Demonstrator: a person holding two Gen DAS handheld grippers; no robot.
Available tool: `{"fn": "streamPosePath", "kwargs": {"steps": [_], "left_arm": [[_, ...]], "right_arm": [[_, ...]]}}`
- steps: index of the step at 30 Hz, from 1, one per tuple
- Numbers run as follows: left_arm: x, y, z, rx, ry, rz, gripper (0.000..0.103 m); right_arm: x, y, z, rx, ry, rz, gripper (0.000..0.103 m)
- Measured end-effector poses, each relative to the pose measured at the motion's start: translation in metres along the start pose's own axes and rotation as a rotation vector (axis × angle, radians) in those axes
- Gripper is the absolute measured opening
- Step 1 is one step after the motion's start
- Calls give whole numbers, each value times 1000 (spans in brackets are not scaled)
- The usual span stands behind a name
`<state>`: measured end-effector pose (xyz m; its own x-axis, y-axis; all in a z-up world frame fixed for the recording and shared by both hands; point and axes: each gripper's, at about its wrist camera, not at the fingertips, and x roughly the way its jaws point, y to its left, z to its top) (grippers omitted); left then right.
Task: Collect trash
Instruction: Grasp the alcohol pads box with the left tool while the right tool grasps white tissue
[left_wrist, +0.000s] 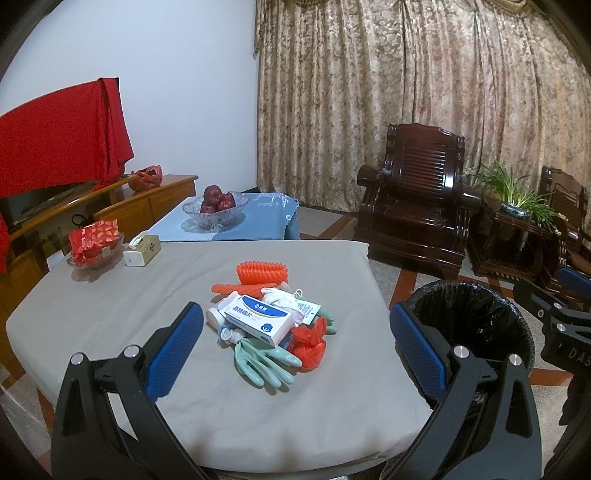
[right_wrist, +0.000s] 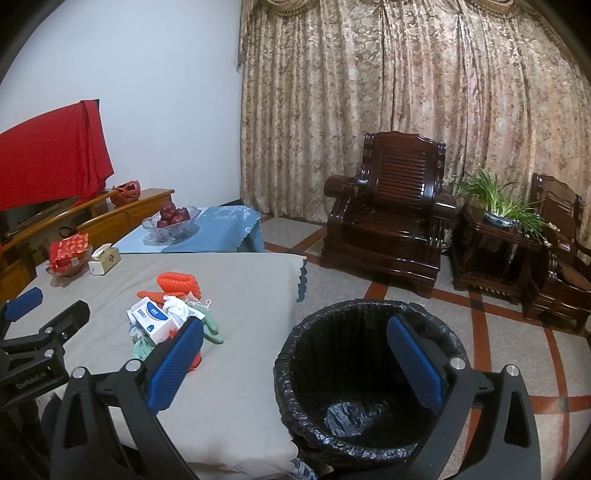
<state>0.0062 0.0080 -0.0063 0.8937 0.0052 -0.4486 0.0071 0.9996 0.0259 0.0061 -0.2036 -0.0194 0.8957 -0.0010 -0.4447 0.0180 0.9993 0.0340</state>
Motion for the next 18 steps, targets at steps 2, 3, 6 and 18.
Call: {"fn": "streamPosePath", "kwargs": {"steps": [2, 3, 6, 18], "left_arm": [[3, 6, -9, -1, 2, -1, 98], [3, 6, -9, 0, 3, -1, 98], [7, 14, -16, -6, 5, 3, 98], [49, 66, -40, -38, 32, 114, 98]], "right_arm": [[-2, -4, 2, 2, -1, 7, 97], [-3, -4, 3, 2, -1, 10, 97], [-1, -5, 4, -1, -3, 26, 97], [41, 23, -1, -20, 16, 149, 97]]}}
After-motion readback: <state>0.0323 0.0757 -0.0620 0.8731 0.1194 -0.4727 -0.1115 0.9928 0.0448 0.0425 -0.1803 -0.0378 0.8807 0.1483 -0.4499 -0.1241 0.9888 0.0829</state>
